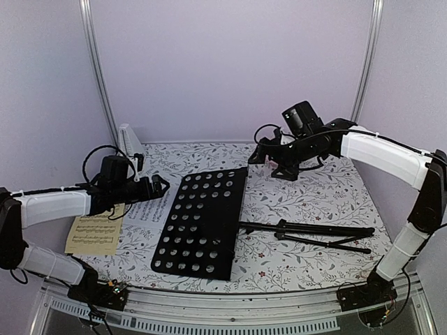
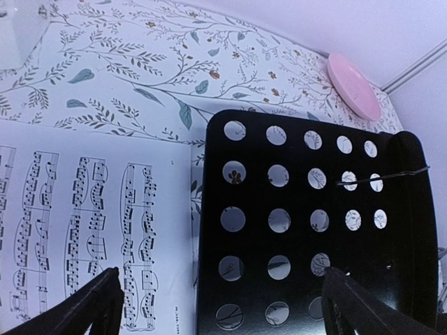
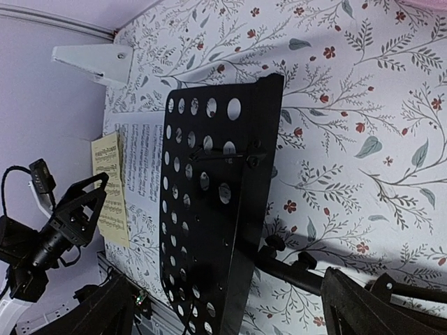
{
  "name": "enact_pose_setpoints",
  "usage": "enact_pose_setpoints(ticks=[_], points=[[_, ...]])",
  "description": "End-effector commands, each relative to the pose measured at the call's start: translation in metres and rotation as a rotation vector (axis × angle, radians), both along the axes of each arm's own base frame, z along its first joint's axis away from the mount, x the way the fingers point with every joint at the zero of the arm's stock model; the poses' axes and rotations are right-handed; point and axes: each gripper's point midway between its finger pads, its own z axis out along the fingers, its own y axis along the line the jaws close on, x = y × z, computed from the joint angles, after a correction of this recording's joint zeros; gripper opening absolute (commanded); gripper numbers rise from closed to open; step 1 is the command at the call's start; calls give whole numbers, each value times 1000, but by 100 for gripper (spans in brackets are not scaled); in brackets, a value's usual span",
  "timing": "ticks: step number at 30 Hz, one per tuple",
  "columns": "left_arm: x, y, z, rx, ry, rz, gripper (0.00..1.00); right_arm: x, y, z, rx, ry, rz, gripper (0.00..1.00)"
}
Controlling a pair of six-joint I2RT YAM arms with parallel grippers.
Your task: Set up the instrument practice props
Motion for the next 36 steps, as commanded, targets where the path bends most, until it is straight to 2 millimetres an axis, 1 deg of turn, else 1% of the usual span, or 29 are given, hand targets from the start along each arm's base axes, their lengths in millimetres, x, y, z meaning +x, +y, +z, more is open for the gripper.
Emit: enact_pose_setpoints(ticks=[1,4,7,12,15,17,21,24,27,30,33,36], points=[[-3,4,4,-8,-21,39,99,-7,-15,-28,-216,112,-151,93],[-5,5,4,-13,-29,48,99,-8,-6,-39,-300,123,-159,90],[-7,8,3,-18,-30,59,99,-9,3,-44,-363,127,-169,86],[-13,12,-1,-25,-31,73,99,-9,19,-60,-409,165,-159,82],[-16,15,-2,-27,-35,83,99,-7,25,-64,-450,154,-163,76],[-18,16,-3,-32,-37,85,99,-8,29,-70,-477,158,-156,75],[-20,16,-3,-46,-44,87,99,-9,41,-81,-515,162,-132,68],[-23,19,-4,-47,-41,98,99,-8,45,-91,-538,166,-122,61],[-26,22,-2,-50,-50,109,99,-6,45,-95,-566,162,-127,59],[-30,25,-4,-56,-56,114,99,-6,44,-98,-580,158,-129,55],[-31,25,-3,-64,-59,119,99,-3,45,-102,-590,151,-130,46],[-32,25,-3,-63,-58,118,99,-2,49,-107,-592,160,-119,42]])
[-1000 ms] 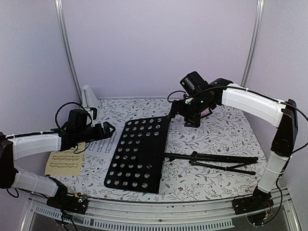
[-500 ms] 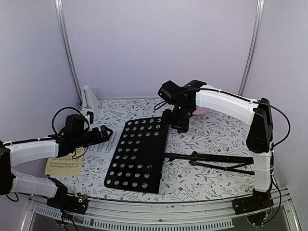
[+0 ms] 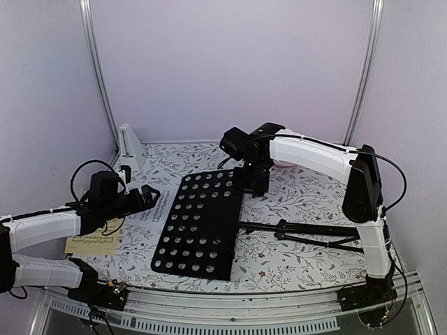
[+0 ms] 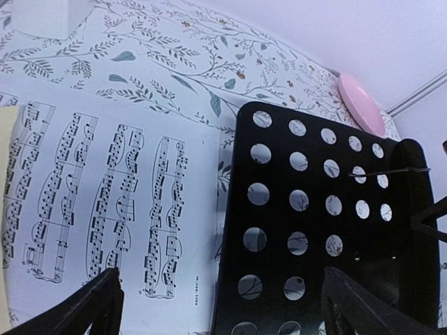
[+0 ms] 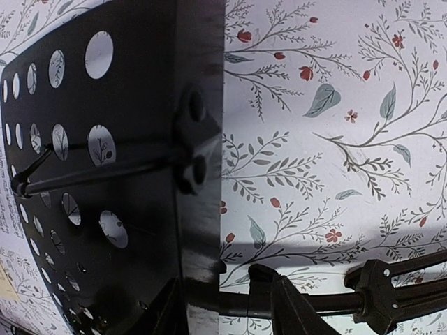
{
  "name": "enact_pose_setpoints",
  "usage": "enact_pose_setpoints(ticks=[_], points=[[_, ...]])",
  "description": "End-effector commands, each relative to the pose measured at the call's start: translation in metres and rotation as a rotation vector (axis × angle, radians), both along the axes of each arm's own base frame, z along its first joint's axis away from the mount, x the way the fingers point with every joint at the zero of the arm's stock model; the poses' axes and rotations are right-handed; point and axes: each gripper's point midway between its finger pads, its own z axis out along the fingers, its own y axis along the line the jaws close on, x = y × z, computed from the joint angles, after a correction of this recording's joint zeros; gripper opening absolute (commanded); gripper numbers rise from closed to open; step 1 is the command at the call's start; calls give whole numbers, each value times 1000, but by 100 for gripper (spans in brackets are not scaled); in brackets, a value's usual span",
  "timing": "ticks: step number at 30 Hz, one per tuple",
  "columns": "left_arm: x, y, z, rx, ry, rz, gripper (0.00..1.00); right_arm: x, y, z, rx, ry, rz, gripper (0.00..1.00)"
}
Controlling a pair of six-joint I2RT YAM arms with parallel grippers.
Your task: Set up the instrument practice props
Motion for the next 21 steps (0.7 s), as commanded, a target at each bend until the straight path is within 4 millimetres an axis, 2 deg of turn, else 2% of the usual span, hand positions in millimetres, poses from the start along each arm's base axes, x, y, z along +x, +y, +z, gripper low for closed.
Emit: enact_pose_setpoints(ticks=[1,5,9,12,16,21], points=[[1,-2,6,-14,-29,4,99,3,3,-5,-29,-3,8,39],[3,1,10,0,-36,18,99,0,7,1,-1,5,4,28],[5,0,15,-8,-45,24,99,-2,9,6,25,11,4,11],[6,-1,16,-11,-42,24,99,-2,13,19,63,-1,6,8],[8,-1,19,-14,-45,24,99,3,16,48,148,-37,0,0],[11,-1,41,8,-84,16,99,17,9,99,286,-106,-40,0]])
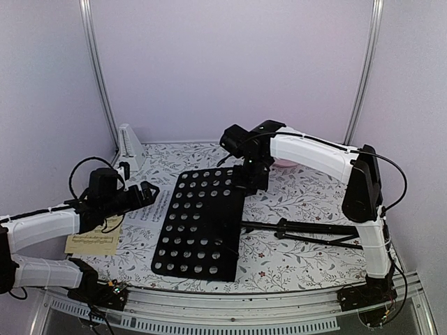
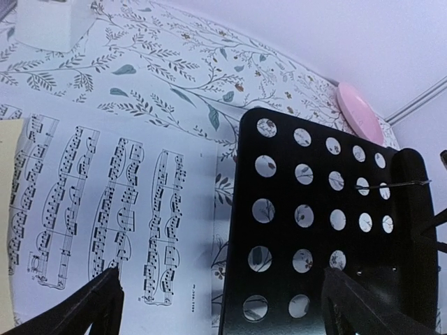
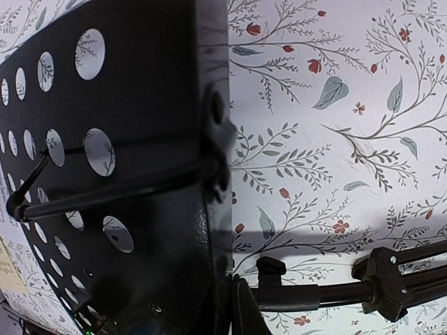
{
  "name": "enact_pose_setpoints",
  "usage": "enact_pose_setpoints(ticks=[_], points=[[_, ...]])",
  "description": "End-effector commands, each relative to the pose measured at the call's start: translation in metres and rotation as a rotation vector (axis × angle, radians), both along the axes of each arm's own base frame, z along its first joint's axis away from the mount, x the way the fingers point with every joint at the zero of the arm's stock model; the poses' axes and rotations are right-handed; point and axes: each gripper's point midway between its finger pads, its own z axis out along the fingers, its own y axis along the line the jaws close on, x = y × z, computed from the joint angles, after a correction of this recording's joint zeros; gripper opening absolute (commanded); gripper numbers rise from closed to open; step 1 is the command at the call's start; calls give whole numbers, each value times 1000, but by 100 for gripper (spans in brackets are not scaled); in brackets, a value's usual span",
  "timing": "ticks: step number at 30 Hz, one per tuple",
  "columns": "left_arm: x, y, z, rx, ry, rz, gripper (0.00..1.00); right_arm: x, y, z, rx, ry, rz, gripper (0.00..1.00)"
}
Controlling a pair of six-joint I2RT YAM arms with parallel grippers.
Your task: Set up the instrument practice props
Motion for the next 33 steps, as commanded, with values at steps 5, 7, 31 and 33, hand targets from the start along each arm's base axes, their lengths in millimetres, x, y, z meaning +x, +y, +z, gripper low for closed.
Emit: enact_pose_setpoints(ticks=[5,7,31,33], points=[[6,2,95,35,-213,-19,99,32,-12,150,384,-255,-95,0],[0,4,124,20,-296,-26,99,35,-20,177,451,-317,-119,0],[-121,-59,179,-395,-891,-431,98,43,-73,340,857,-739,-299,0],[-118,-65,179,-408,-889,-415,99,42,-73,344,877,-748,-296,0]])
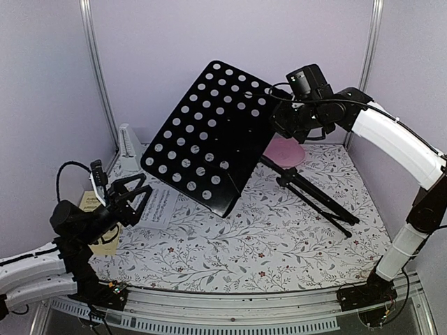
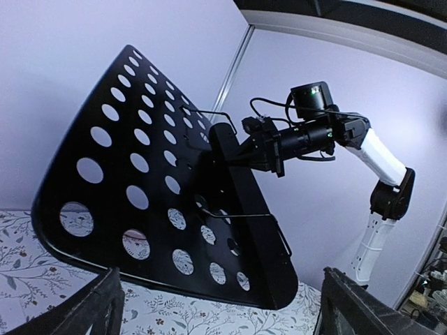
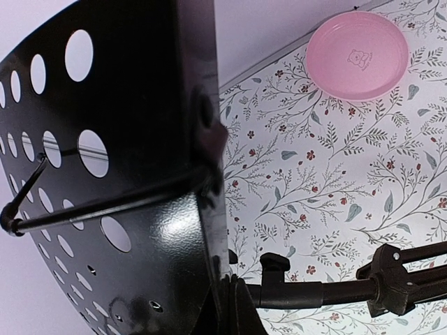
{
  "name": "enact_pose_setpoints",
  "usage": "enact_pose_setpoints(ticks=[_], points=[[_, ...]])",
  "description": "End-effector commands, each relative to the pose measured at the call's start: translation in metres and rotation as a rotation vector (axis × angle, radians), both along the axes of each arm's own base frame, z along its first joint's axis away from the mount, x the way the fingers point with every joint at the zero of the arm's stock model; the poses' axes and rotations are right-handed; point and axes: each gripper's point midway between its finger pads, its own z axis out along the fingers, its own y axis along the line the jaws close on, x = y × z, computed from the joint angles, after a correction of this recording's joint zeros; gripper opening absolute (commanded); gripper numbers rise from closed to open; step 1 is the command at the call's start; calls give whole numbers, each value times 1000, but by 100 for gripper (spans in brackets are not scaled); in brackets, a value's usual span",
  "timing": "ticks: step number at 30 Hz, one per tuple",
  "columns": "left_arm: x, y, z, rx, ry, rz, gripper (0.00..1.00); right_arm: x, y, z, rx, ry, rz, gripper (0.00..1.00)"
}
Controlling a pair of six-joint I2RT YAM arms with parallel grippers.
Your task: Set up the instrument practice props
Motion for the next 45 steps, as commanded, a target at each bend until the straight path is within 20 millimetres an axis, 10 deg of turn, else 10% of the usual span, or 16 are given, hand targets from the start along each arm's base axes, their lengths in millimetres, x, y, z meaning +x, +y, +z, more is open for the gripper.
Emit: enact_pose_setpoints(ticks=[1,20,40,45], points=[[2,-3,14,-73,-60,53,99,0,-1,136,372,-315,-23,0],[28,-44,22,-236,19,124,94,-12,-10,164,449,-395,-13,0],[29,-79,101,-342,-179,26,35,-37,-20,194,598,-504,41,0],[30,-82,119,-356,-199,14,7,-41,-25,195,603,-519,37,0]])
